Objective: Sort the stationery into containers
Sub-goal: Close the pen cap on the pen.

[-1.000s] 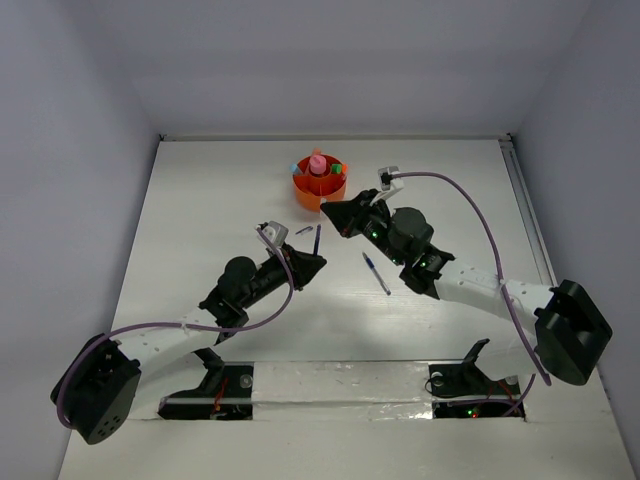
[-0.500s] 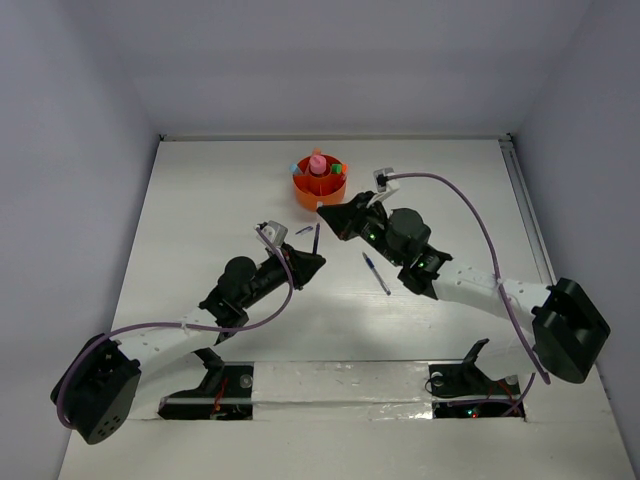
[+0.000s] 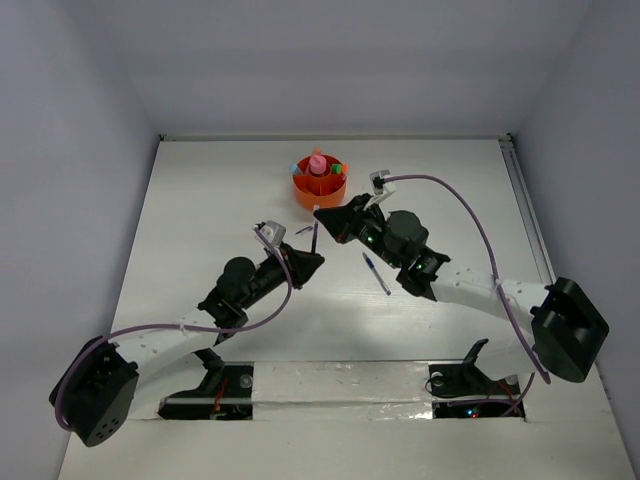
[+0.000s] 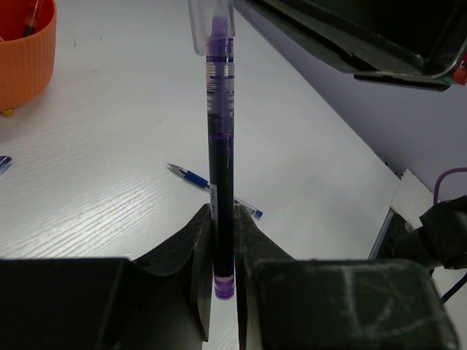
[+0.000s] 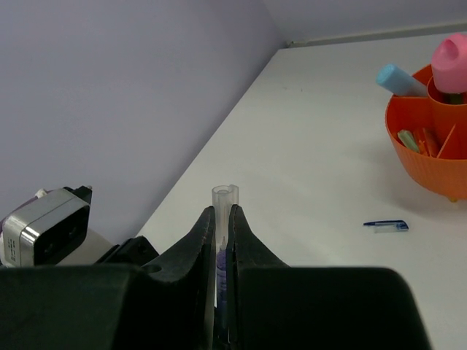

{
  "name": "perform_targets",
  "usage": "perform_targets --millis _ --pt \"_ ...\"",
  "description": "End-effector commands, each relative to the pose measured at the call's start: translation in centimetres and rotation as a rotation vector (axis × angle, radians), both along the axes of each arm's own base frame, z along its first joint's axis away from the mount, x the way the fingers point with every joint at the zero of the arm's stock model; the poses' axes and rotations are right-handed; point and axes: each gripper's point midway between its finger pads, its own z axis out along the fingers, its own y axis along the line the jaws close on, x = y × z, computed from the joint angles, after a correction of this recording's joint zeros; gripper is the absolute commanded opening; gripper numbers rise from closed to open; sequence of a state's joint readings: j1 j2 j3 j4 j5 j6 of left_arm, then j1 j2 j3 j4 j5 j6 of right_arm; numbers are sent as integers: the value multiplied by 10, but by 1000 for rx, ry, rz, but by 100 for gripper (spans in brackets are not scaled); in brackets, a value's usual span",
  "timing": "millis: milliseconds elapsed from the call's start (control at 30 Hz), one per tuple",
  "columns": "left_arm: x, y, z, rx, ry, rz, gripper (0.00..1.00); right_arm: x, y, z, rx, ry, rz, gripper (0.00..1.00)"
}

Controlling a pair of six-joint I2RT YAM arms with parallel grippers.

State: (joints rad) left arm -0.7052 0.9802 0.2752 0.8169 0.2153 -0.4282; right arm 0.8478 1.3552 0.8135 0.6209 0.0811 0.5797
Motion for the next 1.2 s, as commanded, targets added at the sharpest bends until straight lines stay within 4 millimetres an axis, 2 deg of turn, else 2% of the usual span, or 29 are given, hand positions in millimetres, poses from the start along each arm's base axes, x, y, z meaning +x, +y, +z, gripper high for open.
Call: perform_targets --millis 0,300,433,467,600,633,700,1000,1033,1100,1133,1167 --pt "2 3 31 -66 -77 23 0 -8 7 7 35 -37 19 0" --pt "5 7 51 -130 -102 53 0 -30 16 -4 43 -2 68 0" --pt "6 5 59 -134 -111 52 0 -39 19 -15 31 41 102 0" --pt "6 7 60 -127 -110 58 0 -41 18 -23 14 60 106 0" --pt "7 10 68 -110 -128 74 0 -55 17 -27 -3 101 161 0" --pt "7 10 73 -111 -139 73 0 -65 22 -33 -24 125 223 0" --pt "6 9 78 -111 -144 66 0 -74 26 -33 -42 147 276 0" --pt "-5 7 129 -201 -199 19 0 -104 23 -61 -130 245 404 0" --pt "-6 8 140 -214 -214 19 0 -109 21 -70 -140 265 415 0" --pt "-7 12 149 -222 -218 29 0 -114 17 -75 -138 274 425 0" --pt "-8 14 160 -232 -236 34 0 -116 15 -79 -140 283 424 0" --pt "-9 16 167 -241 -244 38 0 -121 12 -90 -159 300 427 0"
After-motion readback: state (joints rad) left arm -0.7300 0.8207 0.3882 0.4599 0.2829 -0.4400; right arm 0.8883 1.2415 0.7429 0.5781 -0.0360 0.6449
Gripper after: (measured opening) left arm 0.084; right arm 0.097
